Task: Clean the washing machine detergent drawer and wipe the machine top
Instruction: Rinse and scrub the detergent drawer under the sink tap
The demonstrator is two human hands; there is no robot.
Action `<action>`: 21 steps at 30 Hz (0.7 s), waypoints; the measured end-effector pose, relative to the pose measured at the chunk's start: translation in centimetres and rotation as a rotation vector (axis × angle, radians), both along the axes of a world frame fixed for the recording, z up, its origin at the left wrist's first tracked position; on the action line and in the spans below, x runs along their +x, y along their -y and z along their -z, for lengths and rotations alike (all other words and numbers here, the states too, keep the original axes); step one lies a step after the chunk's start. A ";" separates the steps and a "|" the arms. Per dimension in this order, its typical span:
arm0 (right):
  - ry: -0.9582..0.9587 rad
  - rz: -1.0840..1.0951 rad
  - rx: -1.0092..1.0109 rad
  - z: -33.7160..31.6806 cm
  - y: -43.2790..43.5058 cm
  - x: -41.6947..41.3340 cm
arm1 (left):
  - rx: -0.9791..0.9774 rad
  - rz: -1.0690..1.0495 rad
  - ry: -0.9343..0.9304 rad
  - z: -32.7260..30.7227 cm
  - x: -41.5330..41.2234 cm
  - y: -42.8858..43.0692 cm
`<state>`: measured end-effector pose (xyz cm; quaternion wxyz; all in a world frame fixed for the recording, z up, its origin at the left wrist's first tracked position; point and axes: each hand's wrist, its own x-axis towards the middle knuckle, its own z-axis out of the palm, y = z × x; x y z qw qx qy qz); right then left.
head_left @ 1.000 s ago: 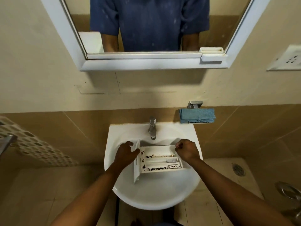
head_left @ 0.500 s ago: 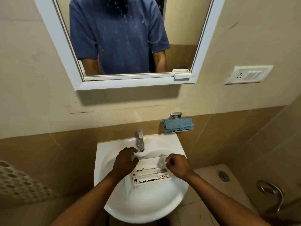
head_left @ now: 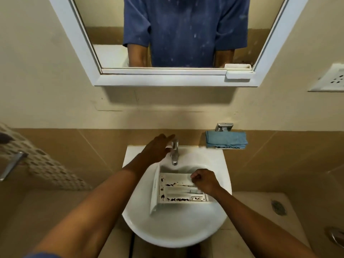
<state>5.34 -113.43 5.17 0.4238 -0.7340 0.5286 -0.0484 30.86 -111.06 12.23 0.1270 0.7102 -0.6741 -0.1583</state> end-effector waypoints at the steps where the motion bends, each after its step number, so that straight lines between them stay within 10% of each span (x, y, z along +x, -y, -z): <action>1: 0.005 0.023 0.035 0.2 0.2 0.2 | 0.002 0.016 0.008 0.1 0.1 0.3; 21: 0.151 0.477 0.241 2.0 -0.5 4.9 | -0.001 0.320 0.039 2.6 3.2 5.0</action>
